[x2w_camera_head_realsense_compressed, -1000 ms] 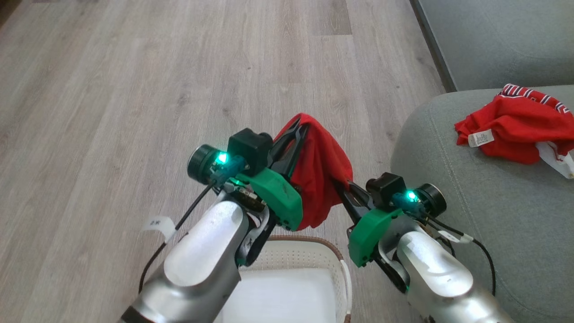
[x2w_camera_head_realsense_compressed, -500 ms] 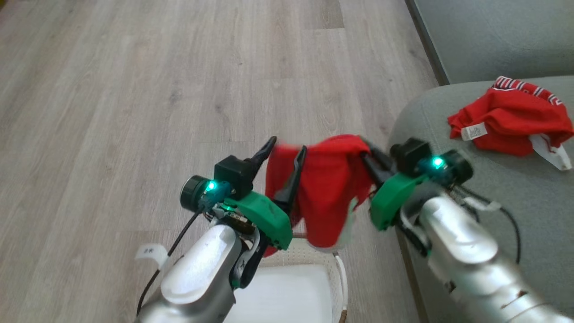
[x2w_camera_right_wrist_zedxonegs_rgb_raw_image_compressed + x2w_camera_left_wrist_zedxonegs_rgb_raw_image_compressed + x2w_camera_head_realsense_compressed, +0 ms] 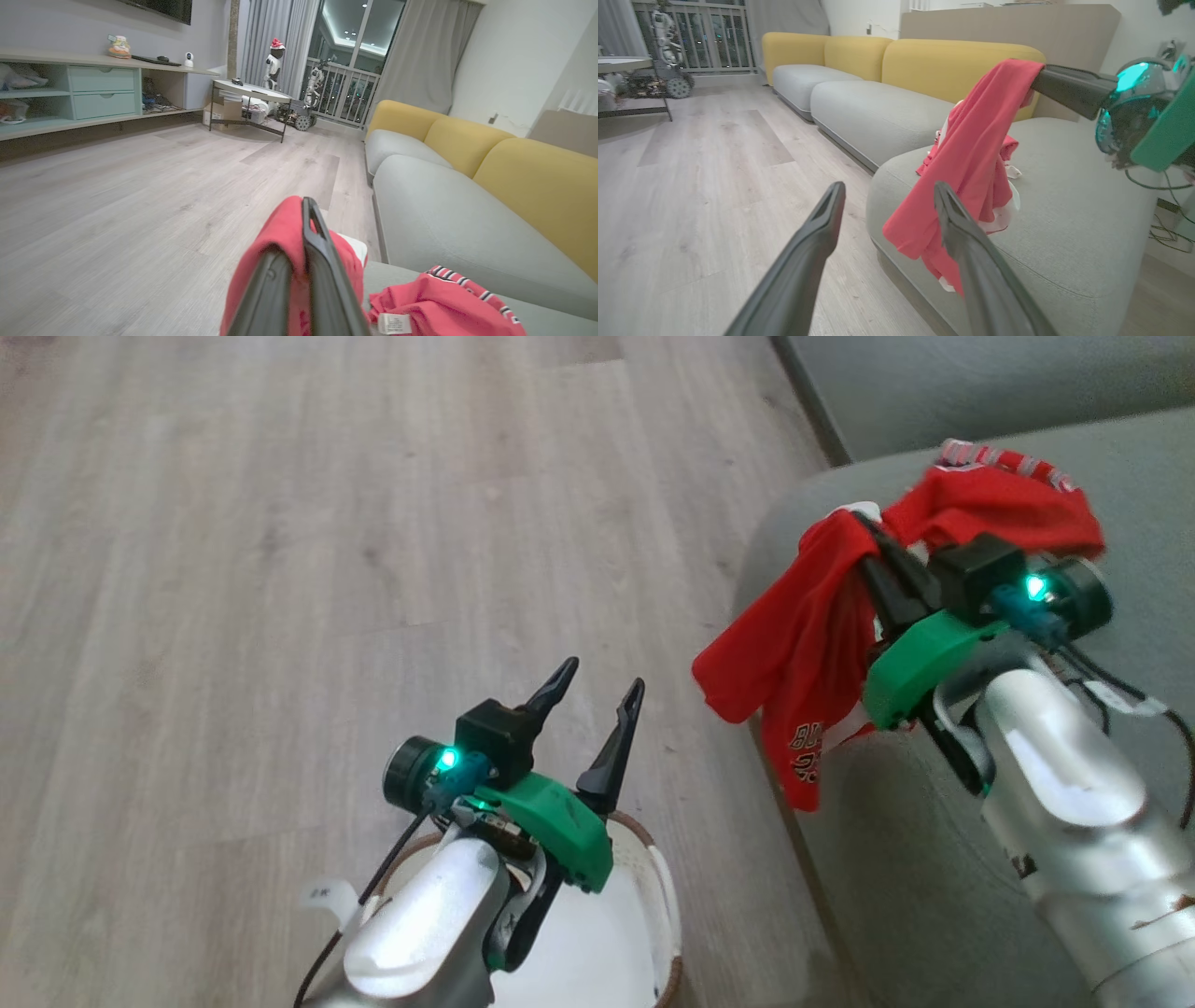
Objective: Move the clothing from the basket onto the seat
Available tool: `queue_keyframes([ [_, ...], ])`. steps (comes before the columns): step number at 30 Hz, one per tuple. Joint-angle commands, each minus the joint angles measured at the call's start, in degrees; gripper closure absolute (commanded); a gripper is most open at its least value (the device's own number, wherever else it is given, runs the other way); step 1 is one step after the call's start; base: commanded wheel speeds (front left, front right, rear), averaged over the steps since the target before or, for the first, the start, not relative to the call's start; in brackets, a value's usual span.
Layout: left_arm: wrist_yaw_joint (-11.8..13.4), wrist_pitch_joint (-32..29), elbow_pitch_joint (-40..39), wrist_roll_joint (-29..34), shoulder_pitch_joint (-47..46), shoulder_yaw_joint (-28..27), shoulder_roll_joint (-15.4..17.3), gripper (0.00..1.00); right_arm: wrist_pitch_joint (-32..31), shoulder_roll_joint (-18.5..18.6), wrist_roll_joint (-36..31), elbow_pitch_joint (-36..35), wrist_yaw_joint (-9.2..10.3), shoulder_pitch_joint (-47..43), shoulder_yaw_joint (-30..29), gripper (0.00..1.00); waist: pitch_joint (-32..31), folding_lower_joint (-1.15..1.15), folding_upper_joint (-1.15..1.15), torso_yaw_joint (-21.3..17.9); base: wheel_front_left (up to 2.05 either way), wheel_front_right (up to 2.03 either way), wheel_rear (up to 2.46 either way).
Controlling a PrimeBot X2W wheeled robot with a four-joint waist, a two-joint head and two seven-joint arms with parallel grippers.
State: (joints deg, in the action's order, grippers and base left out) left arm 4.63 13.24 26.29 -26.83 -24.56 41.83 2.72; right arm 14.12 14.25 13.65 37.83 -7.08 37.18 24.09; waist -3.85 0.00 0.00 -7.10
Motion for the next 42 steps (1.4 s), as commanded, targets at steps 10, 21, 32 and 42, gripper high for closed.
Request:
queue_keyframes([
  [10,0.7,1.4,-2.0,0.9,-2.2,0.0,0.3,0.0,-3.3,3.2,-0.7,-9.2,-0.41,4.0,-1.6,1.0,3.6,0.0,0.0,-9.5,0.0,0.0,0.0],
  [21,0.9,1.7,-1.6,0.9,-4.3,1.9,0.2,0.0,-6.8,4.9,0.7,-13.7,-0.41,5.5,-2.0,1.0,7.5,0.0,0.0,-12.0,0.0,0.0,0.0],
  [32,1.7,1.7,-3.4,3.2,-7.0,1.1,0.8,0.0,-8.6,12.0,0.3,-9.3,-0.41,20.2,-3.3,1.0,14.4,0.0,0.0,-5.5,0.0,0.0,0.0],
  [42,2.5,1.5,-7.3,5.6,-9.3,0.7,3.6,0.0,-9.8,21.8,-7.7,0.8,-0.41,39.4,-12.8,1.0,23.0,0.0,0.0,0.6,0.0,0.0,0.0],
])
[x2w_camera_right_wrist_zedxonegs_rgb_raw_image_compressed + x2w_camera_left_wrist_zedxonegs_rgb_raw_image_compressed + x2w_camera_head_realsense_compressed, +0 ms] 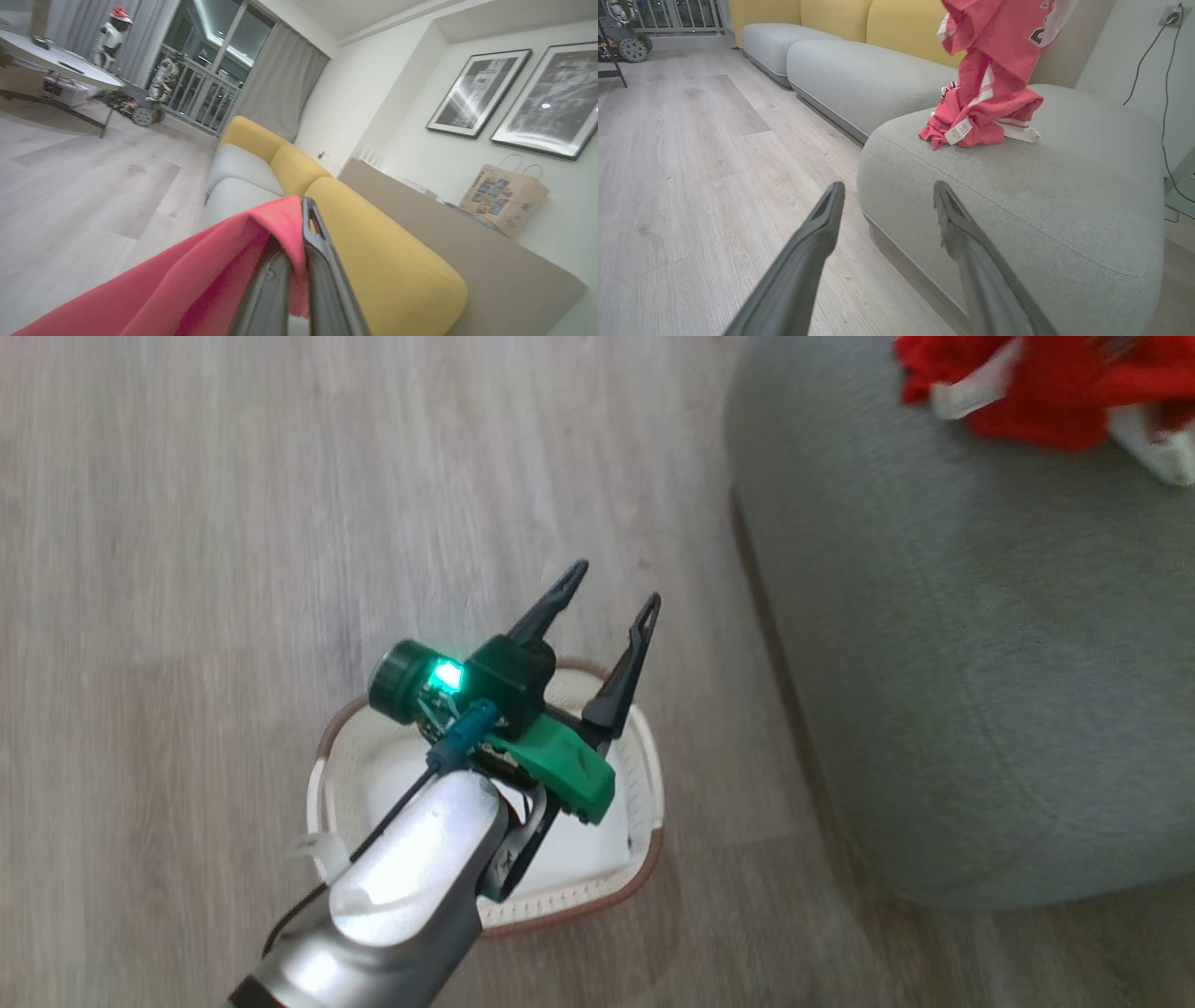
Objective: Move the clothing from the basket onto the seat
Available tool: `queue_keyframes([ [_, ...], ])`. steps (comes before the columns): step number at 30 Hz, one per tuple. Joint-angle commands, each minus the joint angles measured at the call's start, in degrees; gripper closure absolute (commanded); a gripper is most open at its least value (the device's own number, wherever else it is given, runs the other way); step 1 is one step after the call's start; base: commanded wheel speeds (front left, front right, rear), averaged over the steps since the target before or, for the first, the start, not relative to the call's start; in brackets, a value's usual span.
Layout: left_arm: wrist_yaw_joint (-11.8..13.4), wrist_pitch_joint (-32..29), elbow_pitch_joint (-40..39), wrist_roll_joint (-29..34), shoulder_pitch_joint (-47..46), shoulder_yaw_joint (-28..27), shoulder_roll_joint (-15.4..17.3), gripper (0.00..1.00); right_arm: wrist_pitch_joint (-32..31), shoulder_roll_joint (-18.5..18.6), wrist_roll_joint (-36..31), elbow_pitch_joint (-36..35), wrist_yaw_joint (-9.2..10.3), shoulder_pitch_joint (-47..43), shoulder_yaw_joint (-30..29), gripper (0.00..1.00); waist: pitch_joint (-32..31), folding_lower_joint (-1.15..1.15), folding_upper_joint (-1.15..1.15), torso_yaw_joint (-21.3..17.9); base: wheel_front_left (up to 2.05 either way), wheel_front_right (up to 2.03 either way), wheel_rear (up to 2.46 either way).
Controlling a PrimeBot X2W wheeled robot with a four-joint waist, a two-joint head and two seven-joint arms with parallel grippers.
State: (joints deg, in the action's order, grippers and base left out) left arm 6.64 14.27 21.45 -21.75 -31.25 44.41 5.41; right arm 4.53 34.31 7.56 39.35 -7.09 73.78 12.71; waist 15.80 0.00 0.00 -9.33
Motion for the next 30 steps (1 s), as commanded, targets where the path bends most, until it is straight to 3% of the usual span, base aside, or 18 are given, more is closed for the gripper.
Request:
queue_keyframes([
  [1,0.5,0.4,-2.9,0.6,-2.8,-1.9,1.1,0.0,-0.4,2.8,-2.9,0.1,-0.4,4.4,-2.7,1.0,4.2,0.0,0.0,3.4,0.0,0.0,0.0],
  [7,1.6,-0.1,-5.1,0.9,-3.9,-3.0,2.6,0.0,0.9,6.2,-7.6,4.2,-0.4,10.0,-9.6,1.0,7.7,0.0,0.0,5.4,0.0,0.0,0.0],
  [12,2.1,-0.7,-7.2,1.5,-4.6,-3.3,4.1,0.0,3.1,6.6,-12.3,8.6,-0.4,9.3,-15.2,1.0,10.5,0.0,0.0,6.6,0.0,0.0,0.0],
  [22,2.9,-2.8,-9.6,2.5,-4.5,-2.2,5.8,0.0,8.4,0.2,-19.3,20.0,-0.4,-2.5,-28.2,1.0,13.6,0.0,0.0,6.8,0.0,0.0,0.0],
  [30,3.5,-4.0,-10.7,2.4,-3.6,-1.8,7.2,0.0,9.5,-4.9,-24.5,25.7,-0.4,-9.4,-33.5,1.0,13.9,0.0,0.0,5.5,0.0,0.0,0.0],
])
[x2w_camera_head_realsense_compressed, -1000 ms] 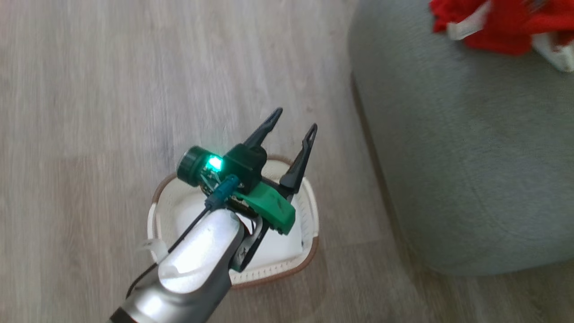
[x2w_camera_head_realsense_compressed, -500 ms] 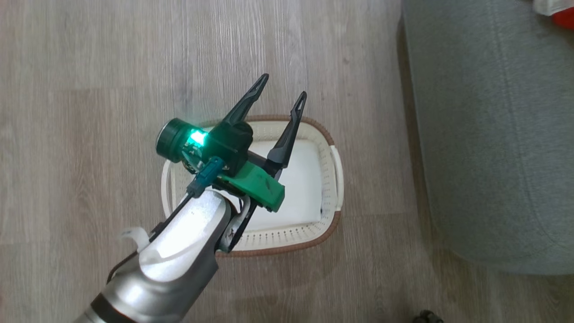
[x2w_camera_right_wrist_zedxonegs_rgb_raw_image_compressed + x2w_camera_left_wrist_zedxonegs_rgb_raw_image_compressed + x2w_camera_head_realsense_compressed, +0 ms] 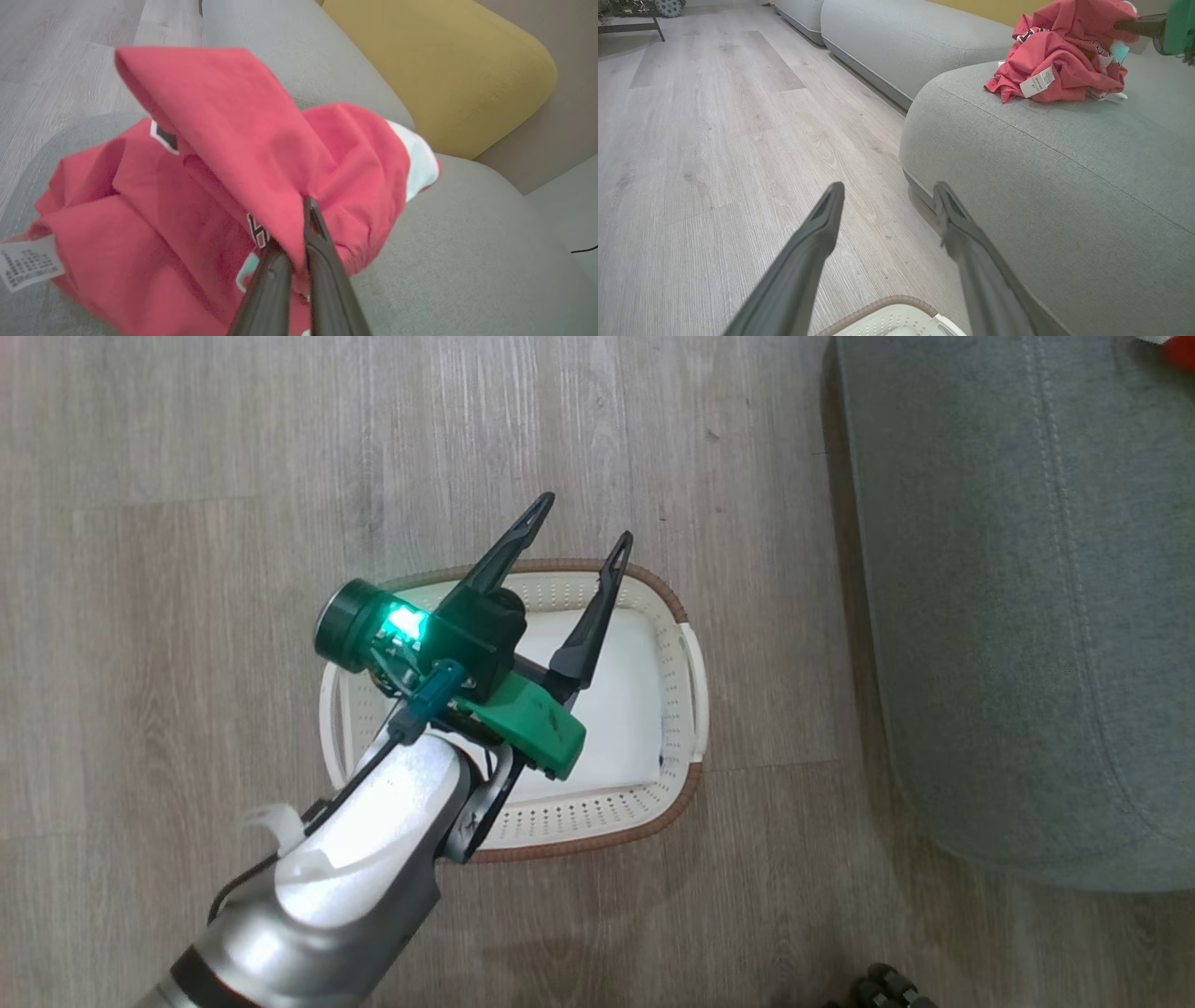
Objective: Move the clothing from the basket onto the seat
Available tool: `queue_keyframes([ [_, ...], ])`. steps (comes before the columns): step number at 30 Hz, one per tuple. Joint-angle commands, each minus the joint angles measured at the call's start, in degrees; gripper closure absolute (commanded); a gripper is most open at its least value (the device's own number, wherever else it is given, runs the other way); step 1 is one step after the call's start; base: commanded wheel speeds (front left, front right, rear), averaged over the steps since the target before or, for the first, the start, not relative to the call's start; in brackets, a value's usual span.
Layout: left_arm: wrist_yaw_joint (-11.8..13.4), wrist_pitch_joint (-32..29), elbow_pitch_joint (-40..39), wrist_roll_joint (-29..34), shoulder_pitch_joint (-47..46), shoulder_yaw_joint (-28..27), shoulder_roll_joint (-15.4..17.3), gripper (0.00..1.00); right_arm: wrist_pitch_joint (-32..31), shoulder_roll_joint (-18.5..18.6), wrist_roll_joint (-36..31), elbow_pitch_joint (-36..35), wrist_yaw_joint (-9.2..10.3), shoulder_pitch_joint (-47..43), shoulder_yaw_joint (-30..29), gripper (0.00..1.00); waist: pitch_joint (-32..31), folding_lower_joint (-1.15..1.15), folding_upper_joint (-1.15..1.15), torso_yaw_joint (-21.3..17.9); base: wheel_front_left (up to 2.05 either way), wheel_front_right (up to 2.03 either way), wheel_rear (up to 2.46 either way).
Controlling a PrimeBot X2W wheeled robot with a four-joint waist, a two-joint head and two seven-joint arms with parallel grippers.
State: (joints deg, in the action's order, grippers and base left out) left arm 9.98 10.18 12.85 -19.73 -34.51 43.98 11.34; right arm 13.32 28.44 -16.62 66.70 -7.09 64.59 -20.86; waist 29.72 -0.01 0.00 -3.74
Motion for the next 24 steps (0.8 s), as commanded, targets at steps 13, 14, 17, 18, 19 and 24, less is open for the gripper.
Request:
queue_keyframes([
  [13,1.1,0.5,-1.7,-0.7,1.1,-1.6,1.8,0.0,1.6,-3.9,2.0,-2.9,-0.4,-5.2,4.2,0.0,-2.7,0.01,0.0,-2.7,0.0,0.0,0.0],
  [14,1.2,0.8,-1.7,-0.8,1.3,-1.8,1.8,0.0,1.7,-4.3,3.0,-3.8,-0.4,-5.9,5.2,0.0,-3.2,0.01,0.0,-2.9,0.0,0.0,0.0],
  [17,1.2,1.3,-1.6,-1.4,1.7,-2.1,1.8,0.0,1.7,-4.8,5.2,-5.8,-0.4,-7.4,7.5,0.0,-4.2,0.01,0.0,-3.4,0.0,0.0,0.0],
  [18,1.3,1.6,-1.6,-1.5,1.9,-2.3,1.8,0.0,1.7,-5.0,6.3,-6.8,-0.4,-8.1,8.7,0.0,-4.8,0.01,0.0,-3.6,0.0,0.0,0.0],
  [19,1.4,1.9,-1.5,-1.5,2.1,-2.3,1.9,0.0,1.7,-5.0,7.4,-7.6,-0.4,-8.8,10.1,0.0,-5.5,0.01,0.0,-3.8,0.0,0.0,0.0],
  [24,1.7,3.2,-1.1,-2.4,3.5,-3.2,1.8,0.0,1.7,-4.3,12.4,-12.3,-0.4,-11.2,16.3,0.0,-9.2,0.01,0.0,-3.9,0.0,0.0,0.0],
])
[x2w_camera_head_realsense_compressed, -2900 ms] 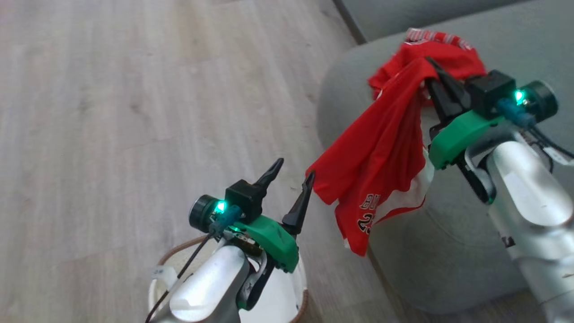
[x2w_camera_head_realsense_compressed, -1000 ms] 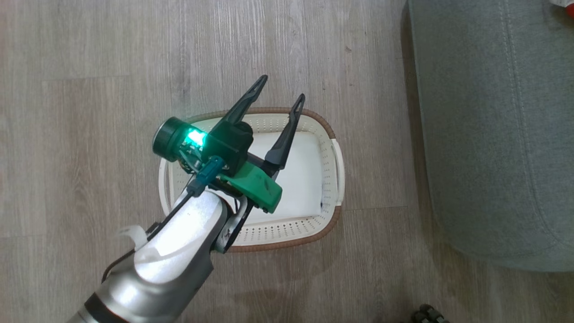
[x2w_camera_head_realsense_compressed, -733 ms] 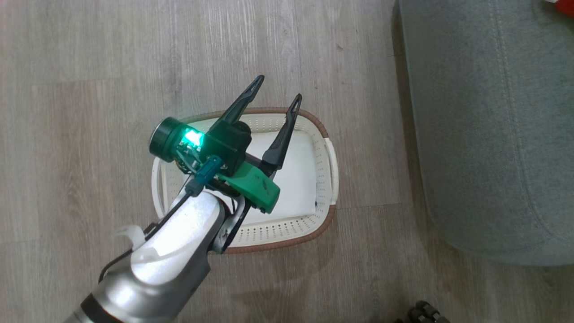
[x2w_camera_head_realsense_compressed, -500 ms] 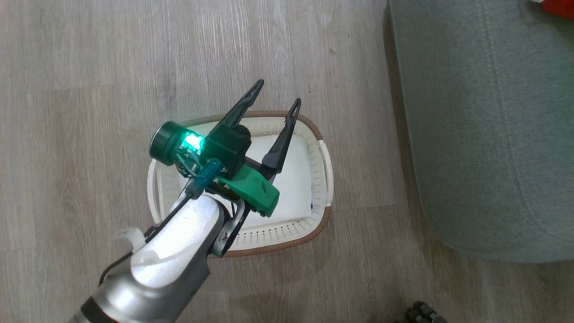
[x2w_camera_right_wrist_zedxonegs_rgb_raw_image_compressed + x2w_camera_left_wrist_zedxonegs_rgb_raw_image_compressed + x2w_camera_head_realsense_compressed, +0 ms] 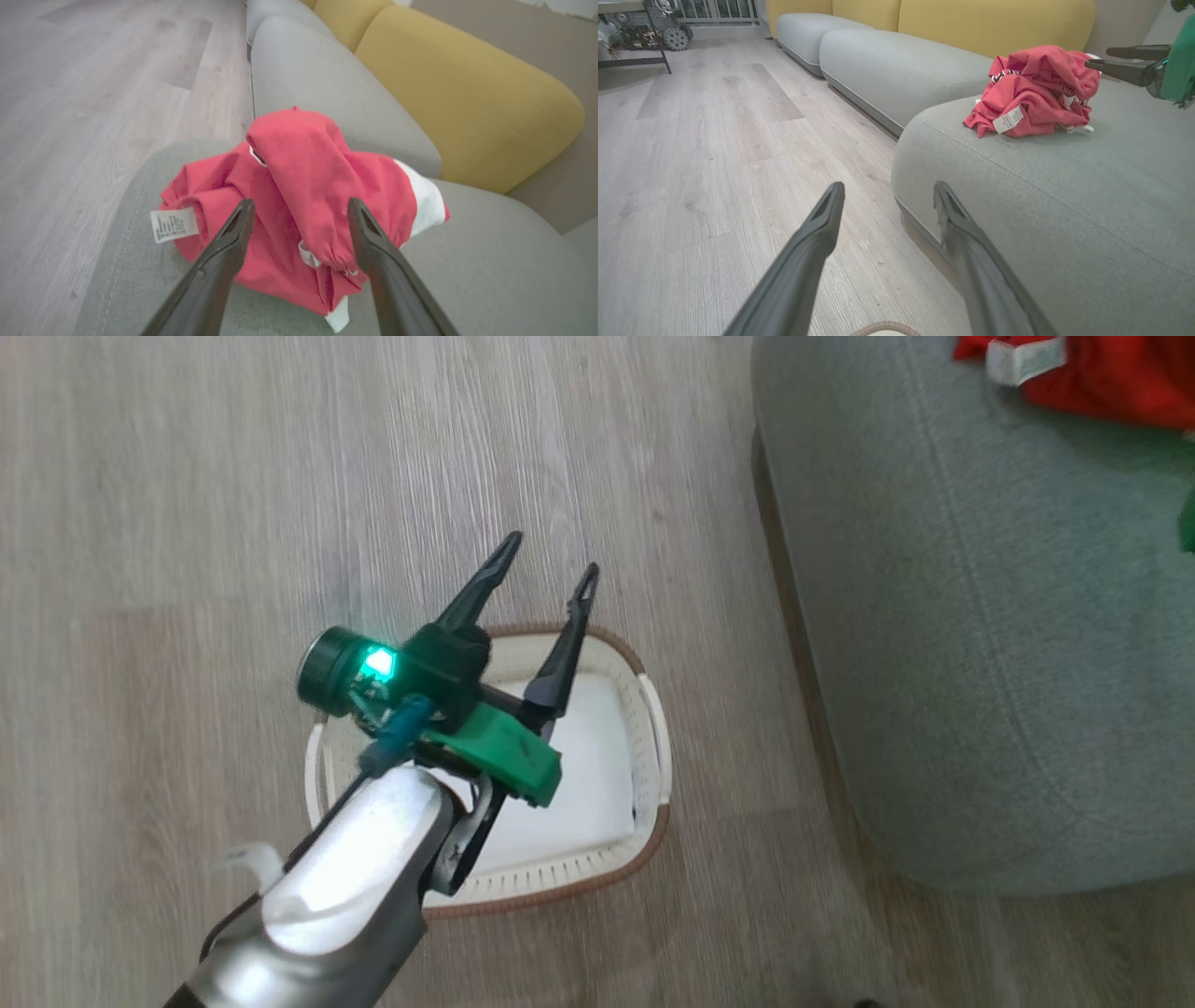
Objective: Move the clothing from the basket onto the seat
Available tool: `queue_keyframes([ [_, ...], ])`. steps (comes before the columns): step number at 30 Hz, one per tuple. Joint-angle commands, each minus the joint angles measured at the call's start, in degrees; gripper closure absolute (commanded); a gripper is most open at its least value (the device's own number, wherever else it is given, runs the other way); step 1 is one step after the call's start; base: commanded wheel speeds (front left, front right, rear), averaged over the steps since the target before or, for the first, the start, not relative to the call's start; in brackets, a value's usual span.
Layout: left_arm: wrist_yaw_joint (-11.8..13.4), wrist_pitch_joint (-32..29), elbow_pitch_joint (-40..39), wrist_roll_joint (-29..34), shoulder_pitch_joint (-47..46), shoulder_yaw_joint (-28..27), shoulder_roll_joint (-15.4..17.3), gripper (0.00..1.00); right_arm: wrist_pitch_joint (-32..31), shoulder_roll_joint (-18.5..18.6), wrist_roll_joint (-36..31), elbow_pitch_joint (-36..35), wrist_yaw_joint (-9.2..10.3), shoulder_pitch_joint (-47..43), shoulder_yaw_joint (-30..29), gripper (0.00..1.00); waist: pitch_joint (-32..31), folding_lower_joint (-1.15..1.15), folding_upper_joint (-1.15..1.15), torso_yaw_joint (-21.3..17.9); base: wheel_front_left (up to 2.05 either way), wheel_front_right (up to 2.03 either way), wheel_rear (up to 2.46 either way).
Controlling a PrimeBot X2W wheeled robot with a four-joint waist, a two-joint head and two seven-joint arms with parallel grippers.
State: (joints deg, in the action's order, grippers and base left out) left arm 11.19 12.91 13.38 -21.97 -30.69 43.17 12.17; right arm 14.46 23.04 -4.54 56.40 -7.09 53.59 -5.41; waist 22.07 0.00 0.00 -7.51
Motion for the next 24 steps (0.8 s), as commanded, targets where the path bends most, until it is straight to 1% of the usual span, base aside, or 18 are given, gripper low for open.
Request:
queue_keyframes([
  [1,0.6,0.7,-1.6,-0.7,0.1,-2.9,0.8,0.0,0.5,1.2,1.1,-2.8,-0.4,-0.5,2.1,0.0,-2.4,0.0,0.0,0.0,0.0,0.0,0.0],
  [4,1.0,1.4,-1.3,-2.0,1.7,-4.4,0.5,0.0,0.5,1.0,2.5,-5.1,-0.4,-1.5,5.3,0.0,-5.1,0.0,0.0,0.4,0.0,0.0,0.0],
  [6,1.8,1.7,-1.2,-2.8,3.0,-5.8,0.2,0.0,0.5,0.5,3.8,-6.6,-0.4,-2.2,6.4,0.0,-6.9,0.0,0.0,0.9,0.0,0.0,0.0],
  [8,2.5,1.9,-1.0,-3.4,4.5,-7.1,0.0,0.0,0.5,-0.2,4.8,-8.0,-0.4,-3.1,6.7,0.0,-8.7,0.0,0.0,1.6,0.0,0.0,0.0],
  [11,3.2,2.0,-1.0,-4.2,7.1,-9.3,0.1,0.0,0.5,-1.6,5.6,-10.4,-0.4,-5.1,5.2,0.0,-11.3,0.0,0.0,2.5,0.0,0.0,0.0],
  [16,4.5,2.1,-2.0,-4.4,12.3,-14.0,0.4,0.0,0.5,-5.8,4.8,-15.0,-0.4,-10.7,3.1,0.0,-15.0,0.0,0.0,4.1,0.0,0.0,0.0],
  [20,5.5,2.1,-2.6,-4.2,16.7,-18.0,0.8,0.0,0.5,-10.2,5.0,-20.0,-0.4,-16.2,2.3,0.0,-17.2,0.0,0.0,4.9,0.0,0.0,0.0],
  [24,5.9,2.1,-3.1,-3.8,20.8,-21.5,0.9,0.0,0.5,-14.5,5.3,-25.3,-0.4,-22.1,1.5,0.0,-19.0,0.0,0.0,5.5,0.0,0.0,0.0],
])
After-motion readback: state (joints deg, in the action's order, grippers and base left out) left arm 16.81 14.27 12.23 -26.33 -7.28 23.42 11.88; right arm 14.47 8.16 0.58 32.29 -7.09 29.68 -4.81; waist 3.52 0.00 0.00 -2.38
